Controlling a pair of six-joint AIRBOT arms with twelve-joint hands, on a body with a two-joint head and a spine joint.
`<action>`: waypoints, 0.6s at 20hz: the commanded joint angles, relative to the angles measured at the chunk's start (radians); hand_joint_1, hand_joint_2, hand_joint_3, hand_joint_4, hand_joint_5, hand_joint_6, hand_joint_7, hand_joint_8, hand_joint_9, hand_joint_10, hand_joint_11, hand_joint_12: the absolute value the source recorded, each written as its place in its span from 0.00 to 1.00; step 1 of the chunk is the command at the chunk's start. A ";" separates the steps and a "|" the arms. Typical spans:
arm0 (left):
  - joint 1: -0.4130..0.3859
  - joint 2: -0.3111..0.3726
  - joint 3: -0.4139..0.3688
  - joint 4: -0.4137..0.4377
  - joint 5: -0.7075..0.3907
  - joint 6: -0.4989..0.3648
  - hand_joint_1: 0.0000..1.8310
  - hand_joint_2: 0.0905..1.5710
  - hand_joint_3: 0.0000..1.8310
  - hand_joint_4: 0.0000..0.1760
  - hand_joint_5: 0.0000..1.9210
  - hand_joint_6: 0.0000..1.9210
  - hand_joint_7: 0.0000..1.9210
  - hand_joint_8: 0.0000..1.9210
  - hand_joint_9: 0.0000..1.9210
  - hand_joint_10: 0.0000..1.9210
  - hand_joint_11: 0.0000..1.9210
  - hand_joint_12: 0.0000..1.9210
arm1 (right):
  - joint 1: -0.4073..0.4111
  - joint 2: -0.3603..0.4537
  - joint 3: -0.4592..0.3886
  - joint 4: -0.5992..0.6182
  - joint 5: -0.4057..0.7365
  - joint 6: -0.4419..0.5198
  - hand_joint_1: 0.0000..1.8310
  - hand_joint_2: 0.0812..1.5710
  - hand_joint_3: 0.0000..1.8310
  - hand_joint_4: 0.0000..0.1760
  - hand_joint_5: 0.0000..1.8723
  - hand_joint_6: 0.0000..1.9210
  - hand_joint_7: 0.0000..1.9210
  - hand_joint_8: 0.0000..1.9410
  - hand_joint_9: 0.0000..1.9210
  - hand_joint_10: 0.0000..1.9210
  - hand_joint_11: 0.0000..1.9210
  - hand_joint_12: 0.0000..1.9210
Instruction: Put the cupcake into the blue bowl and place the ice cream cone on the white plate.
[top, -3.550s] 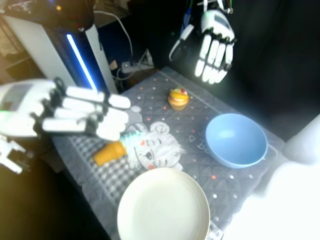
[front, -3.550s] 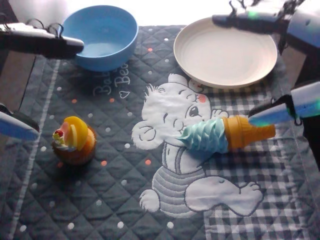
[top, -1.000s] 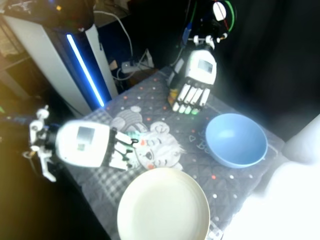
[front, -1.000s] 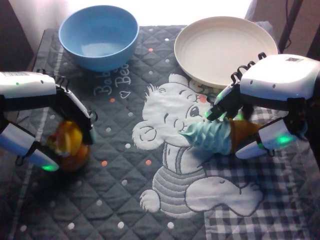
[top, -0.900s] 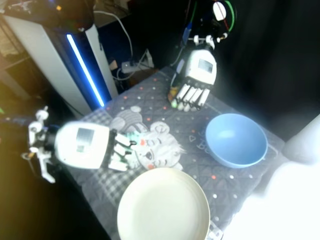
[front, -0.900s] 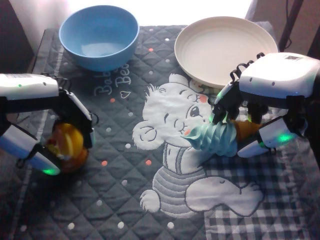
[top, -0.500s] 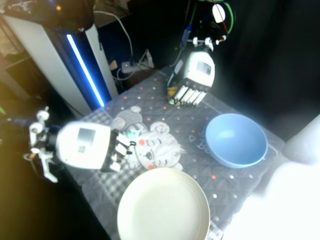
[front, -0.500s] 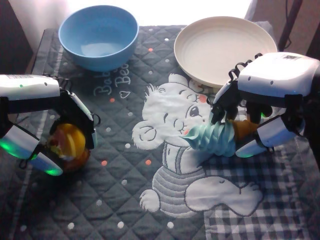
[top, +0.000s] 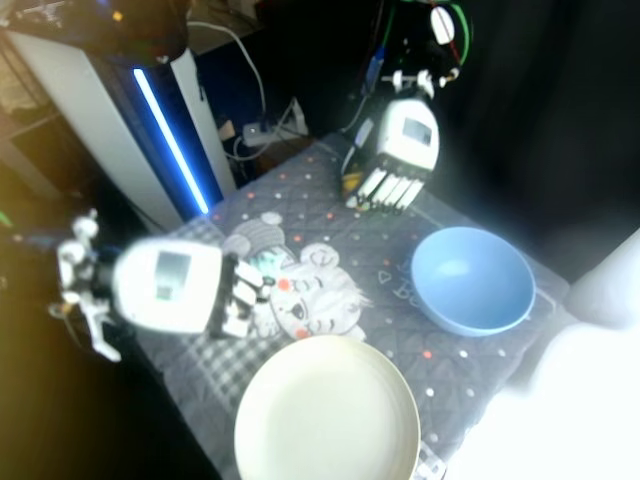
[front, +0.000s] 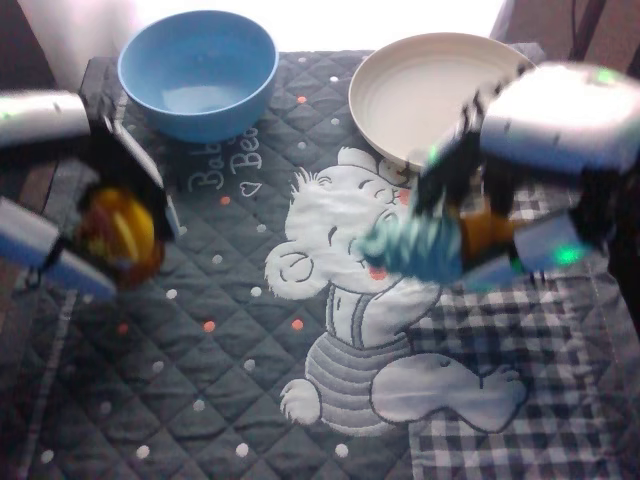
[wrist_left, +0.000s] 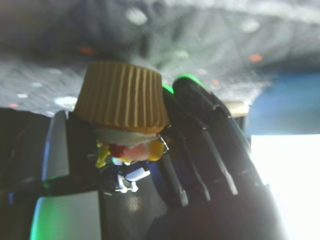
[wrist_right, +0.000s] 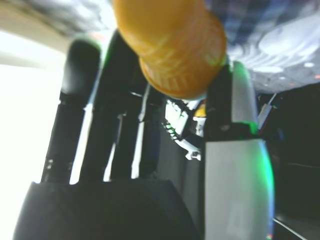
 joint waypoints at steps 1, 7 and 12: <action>-0.019 0.002 -0.001 -0.051 -0.099 -0.003 0.76 0.63 0.00 0.00 0.67 0.16 0.61 0.31 0.55 0.58 0.43 0.79 | 0.017 0.009 -0.004 0.059 0.139 -0.022 0.70 0.66 0.00 0.00 0.52 0.42 0.62 0.42 0.72 0.16 0.51 0.70; -0.138 0.016 0.023 -0.076 -0.129 0.014 0.76 0.64 0.00 0.00 0.55 0.39 0.59 0.38 0.57 0.50 0.45 0.58 | 0.061 0.024 0.018 0.153 0.208 -0.067 0.69 0.68 0.00 0.00 0.48 0.54 0.62 0.37 0.71 0.12 0.55 0.52; -0.244 -0.025 0.092 -0.082 -0.078 0.032 0.76 0.67 0.00 0.00 0.52 0.43 0.56 0.44 0.51 0.59 0.41 0.65 | 0.094 -0.022 0.096 0.193 0.198 -0.069 0.69 0.67 0.00 0.00 0.49 0.51 0.63 0.35 0.74 0.03 0.62 0.38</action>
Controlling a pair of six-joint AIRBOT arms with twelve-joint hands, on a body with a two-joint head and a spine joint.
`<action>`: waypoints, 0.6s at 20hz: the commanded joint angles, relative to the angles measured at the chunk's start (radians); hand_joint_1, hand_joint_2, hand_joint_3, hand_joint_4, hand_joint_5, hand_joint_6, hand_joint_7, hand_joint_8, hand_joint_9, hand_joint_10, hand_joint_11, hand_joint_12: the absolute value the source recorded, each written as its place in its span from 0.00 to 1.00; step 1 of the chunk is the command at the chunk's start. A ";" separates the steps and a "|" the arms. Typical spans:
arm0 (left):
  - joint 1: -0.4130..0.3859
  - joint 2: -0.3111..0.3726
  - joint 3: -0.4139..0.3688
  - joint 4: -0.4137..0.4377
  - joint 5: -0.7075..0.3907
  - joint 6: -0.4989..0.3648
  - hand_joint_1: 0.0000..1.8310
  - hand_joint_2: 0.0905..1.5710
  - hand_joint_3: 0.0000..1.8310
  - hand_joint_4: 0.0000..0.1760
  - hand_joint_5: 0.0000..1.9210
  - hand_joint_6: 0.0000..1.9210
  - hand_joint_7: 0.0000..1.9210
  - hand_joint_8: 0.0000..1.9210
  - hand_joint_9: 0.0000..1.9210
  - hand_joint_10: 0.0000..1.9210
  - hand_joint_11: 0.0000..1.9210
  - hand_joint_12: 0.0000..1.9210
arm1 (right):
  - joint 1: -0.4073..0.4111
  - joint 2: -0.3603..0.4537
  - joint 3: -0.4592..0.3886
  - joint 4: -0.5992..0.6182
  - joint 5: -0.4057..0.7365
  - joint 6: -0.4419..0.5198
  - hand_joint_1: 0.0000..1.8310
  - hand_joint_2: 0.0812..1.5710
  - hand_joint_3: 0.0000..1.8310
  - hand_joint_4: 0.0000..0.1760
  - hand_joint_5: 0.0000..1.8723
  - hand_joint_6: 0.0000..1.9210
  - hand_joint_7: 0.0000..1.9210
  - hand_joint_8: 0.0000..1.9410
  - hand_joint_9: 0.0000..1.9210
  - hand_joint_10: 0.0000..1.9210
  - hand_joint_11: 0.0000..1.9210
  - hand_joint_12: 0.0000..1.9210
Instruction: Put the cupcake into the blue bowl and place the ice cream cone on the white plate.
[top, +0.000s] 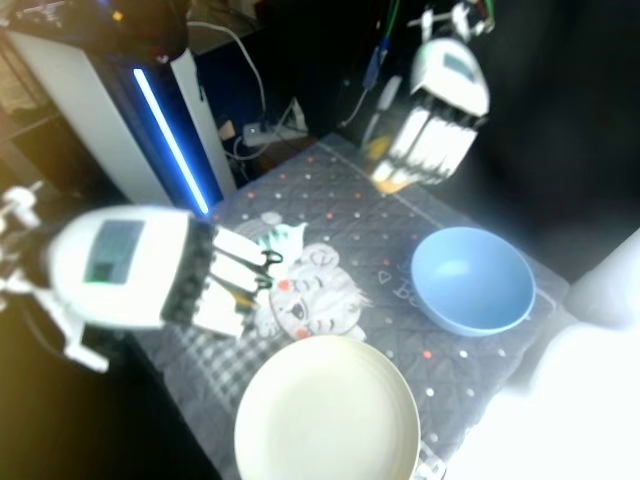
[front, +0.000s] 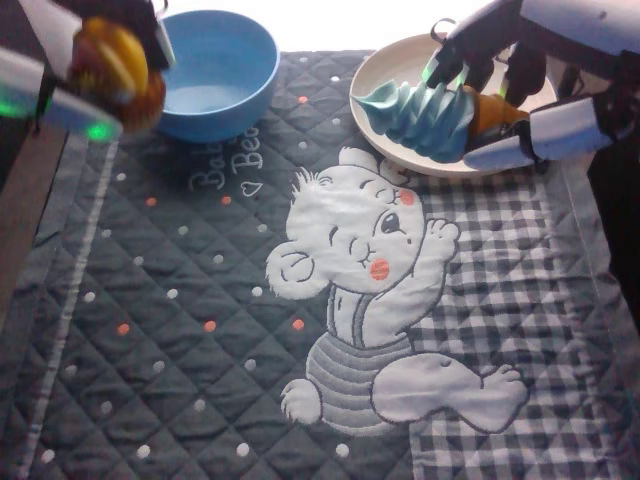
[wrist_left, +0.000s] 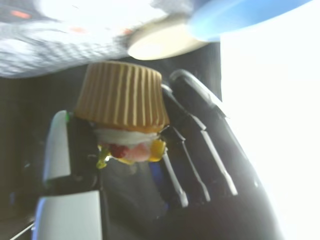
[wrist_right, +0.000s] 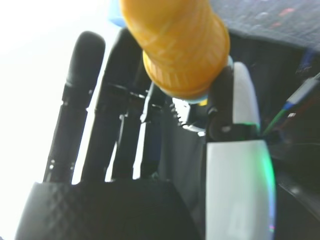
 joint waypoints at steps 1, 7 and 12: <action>-0.031 -0.013 0.008 -0.054 -0.056 -0.005 0.76 0.67 0.00 0.00 0.52 0.43 0.56 0.44 0.50 0.60 0.40 0.66 | 0.030 -0.010 0.013 0.041 0.109 0.001 0.70 0.66 0.00 0.00 0.51 0.49 0.65 0.33 0.76 0.02 0.64 0.35; -0.114 -0.094 0.105 -0.023 0.055 -0.005 0.76 0.64 0.00 0.00 0.58 0.29 0.58 0.40 0.57 0.50 0.50 0.55 | 0.123 -0.083 0.109 0.040 0.019 -0.013 0.69 0.65 0.00 0.00 0.53 0.47 0.67 0.27 0.76 0.00 0.69 0.23; -0.123 -0.223 0.243 -0.021 0.174 -0.007 0.76 0.66 0.00 0.00 0.51 0.45 0.54 0.42 0.59 0.48 0.54 0.47 | 0.210 -0.129 0.213 0.041 -0.066 -0.013 0.70 0.67 0.00 0.00 0.50 0.47 0.63 0.39 0.77 0.00 0.69 0.23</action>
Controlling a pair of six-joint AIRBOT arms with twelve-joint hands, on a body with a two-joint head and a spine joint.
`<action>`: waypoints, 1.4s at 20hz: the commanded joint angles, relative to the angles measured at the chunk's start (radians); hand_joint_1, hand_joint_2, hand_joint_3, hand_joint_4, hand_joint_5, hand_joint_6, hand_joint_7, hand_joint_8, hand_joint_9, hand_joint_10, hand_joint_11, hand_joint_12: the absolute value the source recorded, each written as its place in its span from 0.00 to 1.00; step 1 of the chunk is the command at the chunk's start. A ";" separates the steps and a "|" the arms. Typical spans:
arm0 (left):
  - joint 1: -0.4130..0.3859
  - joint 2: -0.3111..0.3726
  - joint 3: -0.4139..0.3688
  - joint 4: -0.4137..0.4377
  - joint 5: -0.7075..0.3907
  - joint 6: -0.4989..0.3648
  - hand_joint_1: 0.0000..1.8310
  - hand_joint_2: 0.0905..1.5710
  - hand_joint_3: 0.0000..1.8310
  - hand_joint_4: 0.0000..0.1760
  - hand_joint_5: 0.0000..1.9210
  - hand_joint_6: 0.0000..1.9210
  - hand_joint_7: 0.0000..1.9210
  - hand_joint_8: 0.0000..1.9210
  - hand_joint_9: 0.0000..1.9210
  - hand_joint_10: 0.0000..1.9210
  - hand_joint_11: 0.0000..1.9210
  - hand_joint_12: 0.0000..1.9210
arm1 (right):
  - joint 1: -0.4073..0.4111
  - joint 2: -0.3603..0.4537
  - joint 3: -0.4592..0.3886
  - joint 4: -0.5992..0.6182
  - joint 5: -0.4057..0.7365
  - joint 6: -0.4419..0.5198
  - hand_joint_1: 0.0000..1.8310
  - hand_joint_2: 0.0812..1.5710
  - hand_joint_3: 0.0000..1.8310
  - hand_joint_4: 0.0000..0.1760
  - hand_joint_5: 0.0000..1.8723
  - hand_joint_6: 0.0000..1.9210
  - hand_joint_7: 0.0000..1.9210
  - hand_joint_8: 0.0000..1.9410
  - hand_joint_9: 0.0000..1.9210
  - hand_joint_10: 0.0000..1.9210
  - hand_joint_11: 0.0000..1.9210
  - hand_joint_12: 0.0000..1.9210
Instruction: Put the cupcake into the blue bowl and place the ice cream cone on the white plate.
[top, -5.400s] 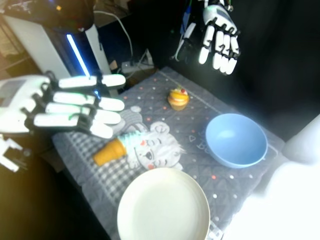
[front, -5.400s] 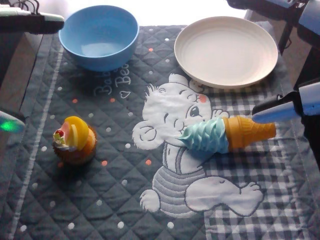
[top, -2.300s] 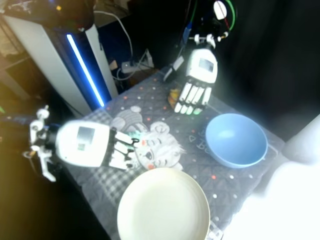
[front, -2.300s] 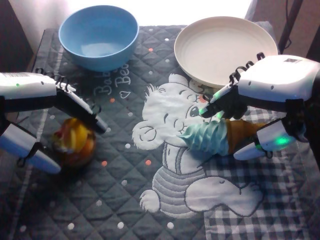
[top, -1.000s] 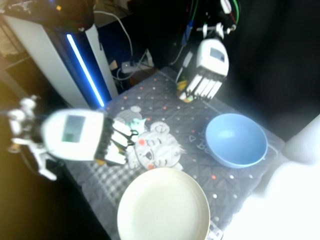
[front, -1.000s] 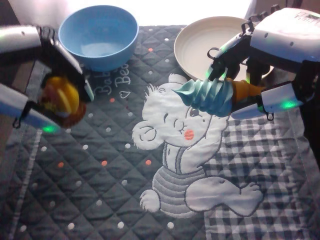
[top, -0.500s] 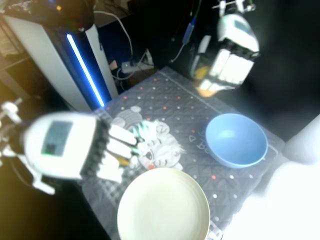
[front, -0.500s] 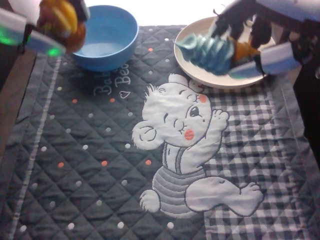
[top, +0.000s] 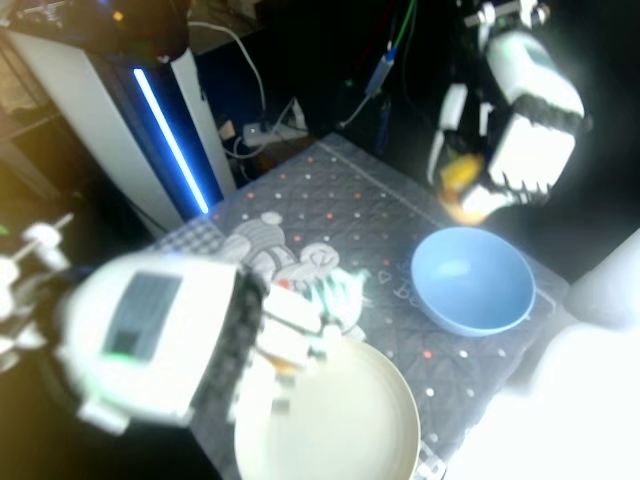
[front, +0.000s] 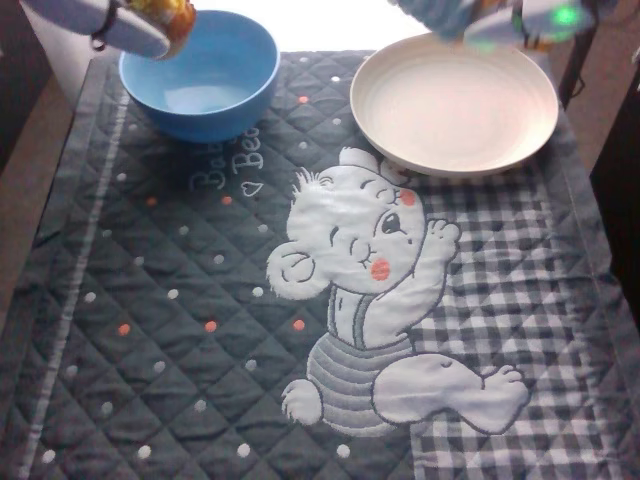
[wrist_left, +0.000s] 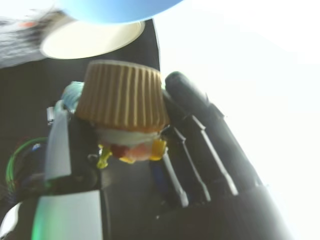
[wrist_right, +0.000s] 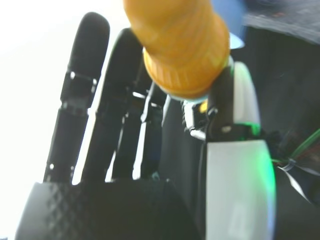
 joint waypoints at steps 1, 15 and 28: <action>-0.014 -0.014 0.021 -0.045 -0.043 -0.014 0.76 0.66 0.00 0.00 0.50 0.47 0.53 0.43 0.57 0.50 0.53 0.47 | 0.022 -0.017 0.014 0.022 0.075 0.006 0.70 0.67 0.00 0.00 0.50 0.47 0.62 0.40 0.77 0.00 0.69 0.23; -0.030 -0.189 0.193 -0.011 0.113 -0.041 0.75 0.68 0.00 0.00 0.53 0.39 0.50 0.52 0.50 0.63 0.37 0.68 | 0.041 -0.161 0.181 0.056 -0.078 0.006 0.70 0.65 0.00 0.00 0.56 0.40 0.65 0.33 0.78 0.00 0.67 0.27; -0.005 -0.200 0.196 -0.001 0.121 -0.042 0.64 0.61 0.00 0.00 0.41 0.00 0.41 0.01 0.41 0.02 0.19 0.51 | 0.041 -0.167 0.176 0.055 -0.085 0.006 0.49 0.60 0.00 0.00 0.35 0.05 0.48 0.01 0.53 0.00 0.41 0.32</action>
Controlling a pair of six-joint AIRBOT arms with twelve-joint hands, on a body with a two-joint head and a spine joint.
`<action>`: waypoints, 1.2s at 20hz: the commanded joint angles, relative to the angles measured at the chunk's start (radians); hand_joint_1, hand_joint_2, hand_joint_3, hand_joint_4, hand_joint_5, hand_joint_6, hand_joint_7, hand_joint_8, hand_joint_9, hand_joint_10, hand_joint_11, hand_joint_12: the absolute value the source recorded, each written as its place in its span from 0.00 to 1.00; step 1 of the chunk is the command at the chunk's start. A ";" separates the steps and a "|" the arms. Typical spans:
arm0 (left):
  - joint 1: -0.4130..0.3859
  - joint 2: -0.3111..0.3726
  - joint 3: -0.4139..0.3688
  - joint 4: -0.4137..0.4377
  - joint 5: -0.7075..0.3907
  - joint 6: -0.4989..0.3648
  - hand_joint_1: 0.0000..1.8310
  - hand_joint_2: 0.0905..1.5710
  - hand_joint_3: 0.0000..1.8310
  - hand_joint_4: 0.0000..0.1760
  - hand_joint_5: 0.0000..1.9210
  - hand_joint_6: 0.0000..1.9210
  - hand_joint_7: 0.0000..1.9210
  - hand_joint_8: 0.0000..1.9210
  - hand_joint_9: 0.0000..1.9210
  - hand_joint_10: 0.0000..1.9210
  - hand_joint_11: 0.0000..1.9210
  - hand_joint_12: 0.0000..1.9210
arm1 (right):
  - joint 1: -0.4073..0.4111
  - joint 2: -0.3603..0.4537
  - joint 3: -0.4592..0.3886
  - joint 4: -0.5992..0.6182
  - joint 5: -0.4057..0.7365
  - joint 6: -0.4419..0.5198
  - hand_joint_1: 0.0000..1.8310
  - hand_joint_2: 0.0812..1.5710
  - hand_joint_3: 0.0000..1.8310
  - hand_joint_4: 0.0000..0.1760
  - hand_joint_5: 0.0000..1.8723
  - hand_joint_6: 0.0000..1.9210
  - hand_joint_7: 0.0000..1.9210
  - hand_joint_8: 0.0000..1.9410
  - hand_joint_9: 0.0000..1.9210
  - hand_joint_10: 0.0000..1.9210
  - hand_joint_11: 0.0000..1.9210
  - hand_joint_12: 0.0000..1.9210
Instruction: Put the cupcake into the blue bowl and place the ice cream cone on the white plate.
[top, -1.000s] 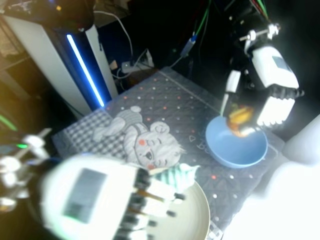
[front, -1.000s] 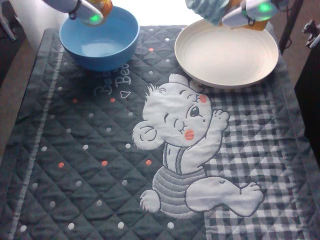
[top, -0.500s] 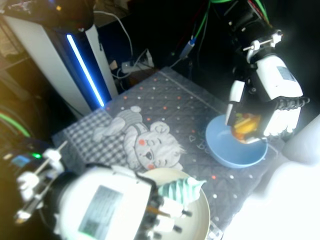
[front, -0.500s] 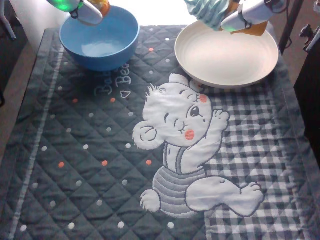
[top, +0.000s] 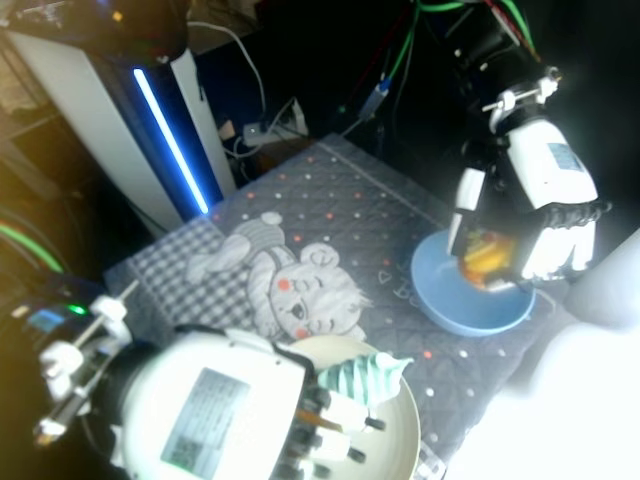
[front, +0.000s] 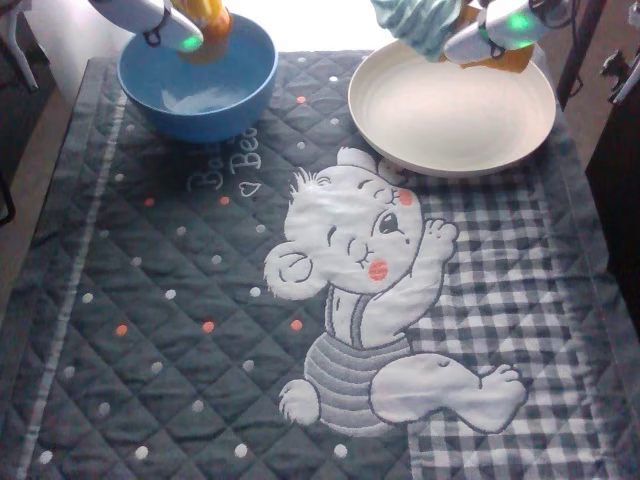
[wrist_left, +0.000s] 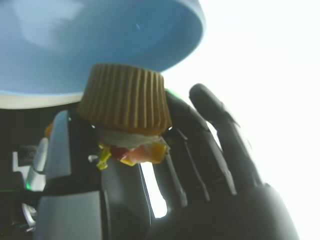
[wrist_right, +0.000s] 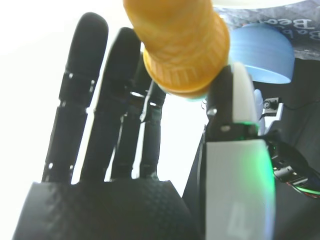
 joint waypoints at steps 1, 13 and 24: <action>-0.011 -0.002 0.002 -0.014 -0.064 -0.007 0.61 0.61 0.00 0.00 0.41 0.00 0.40 0.00 0.39 0.01 0.17 0.50 | 0.018 -0.002 0.001 0.020 0.116 0.005 0.45 0.56 0.00 0.00 0.27 0.01 0.39 0.00 0.47 0.00 0.33 0.34; -0.007 0.000 -0.011 -0.001 -0.089 -0.007 0.58 0.57 0.00 0.00 0.41 0.00 0.39 0.00 0.37 0.00 0.12 0.54 | 0.018 -0.001 -0.007 0.010 0.115 0.005 0.45 0.52 0.00 0.26 0.23 0.00 0.29 0.00 0.31 0.00 0.12 0.56; 0.000 0.198 -0.196 -0.153 -0.350 0.068 0.52 0.54 0.00 0.18 0.26 0.00 0.26 0.00 0.28 0.00 0.07 0.58 | 0.018 0.151 -0.192 0.006 0.313 0.005 0.36 0.54 0.00 0.31 0.17 0.00 0.32 0.00 0.32 0.00 0.15 0.43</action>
